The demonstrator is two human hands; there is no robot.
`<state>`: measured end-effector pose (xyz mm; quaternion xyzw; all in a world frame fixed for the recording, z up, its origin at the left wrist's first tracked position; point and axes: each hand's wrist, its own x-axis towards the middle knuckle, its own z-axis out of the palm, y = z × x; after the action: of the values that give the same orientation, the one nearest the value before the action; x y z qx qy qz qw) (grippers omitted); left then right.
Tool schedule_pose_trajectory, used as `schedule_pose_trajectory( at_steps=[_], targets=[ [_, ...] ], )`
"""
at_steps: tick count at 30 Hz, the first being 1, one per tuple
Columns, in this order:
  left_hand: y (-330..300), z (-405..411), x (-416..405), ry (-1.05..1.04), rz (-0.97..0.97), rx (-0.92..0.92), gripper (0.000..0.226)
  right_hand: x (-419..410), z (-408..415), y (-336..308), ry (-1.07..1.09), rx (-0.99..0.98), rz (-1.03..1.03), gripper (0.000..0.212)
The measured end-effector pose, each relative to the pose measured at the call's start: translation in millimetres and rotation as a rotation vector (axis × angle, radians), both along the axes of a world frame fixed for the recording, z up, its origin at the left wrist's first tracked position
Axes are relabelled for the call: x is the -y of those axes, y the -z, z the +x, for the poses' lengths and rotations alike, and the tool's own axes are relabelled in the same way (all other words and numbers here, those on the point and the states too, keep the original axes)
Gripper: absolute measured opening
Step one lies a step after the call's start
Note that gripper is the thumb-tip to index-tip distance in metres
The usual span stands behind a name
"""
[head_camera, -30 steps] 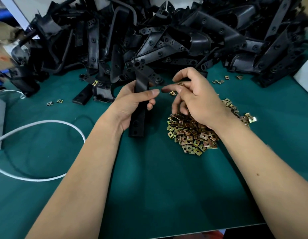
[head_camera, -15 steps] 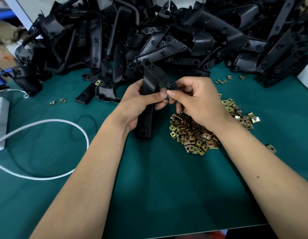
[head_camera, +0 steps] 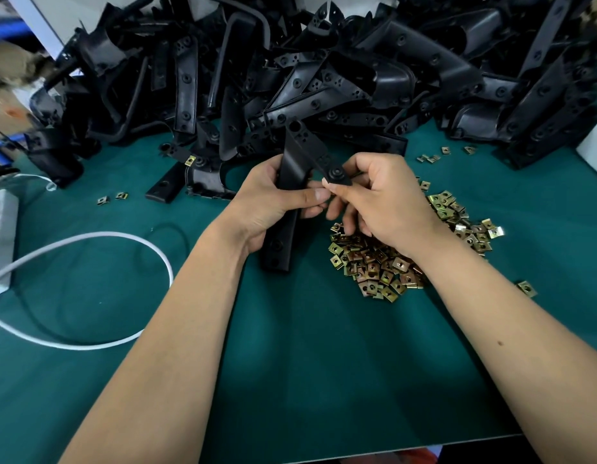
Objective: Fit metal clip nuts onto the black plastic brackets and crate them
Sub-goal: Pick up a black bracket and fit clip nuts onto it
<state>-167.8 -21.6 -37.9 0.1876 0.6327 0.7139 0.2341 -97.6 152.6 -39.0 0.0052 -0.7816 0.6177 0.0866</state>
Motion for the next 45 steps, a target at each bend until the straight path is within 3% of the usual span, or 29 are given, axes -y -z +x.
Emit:
schedule_pose_trajectory(
  at_steps=[15,20,25,35,45],
  targets=[
    [-8.4,1.1,-2.5,0.027,-0.075,0.005,0.027,5.6,-2.0,1.0,0.043,0.104,-0.139,0.014],
    [-8.1,2.0,-3.5,-0.046,-0.113,0.02,0.027,1.3,-2.1,0.0,0.023,0.092,0.046,0.017],
    [-5.6,3.7,-5.0,-0.077,-0.069,0.044,0.027,-1.5,-1.2,1.2,0.029,0.079,0.067,0.018],
    [-3.0,4.6,-7.0,-0.209,0.115,0.182,0.018,4.8,0.5,-1.0,0.034,0.121,-0.245,0.017],
    [-3.9,7.0,-7.3,-0.16,0.109,0.146,0.018,0.5,1.1,-4.7,0.053,0.117,-0.282,0.013]
  ],
)
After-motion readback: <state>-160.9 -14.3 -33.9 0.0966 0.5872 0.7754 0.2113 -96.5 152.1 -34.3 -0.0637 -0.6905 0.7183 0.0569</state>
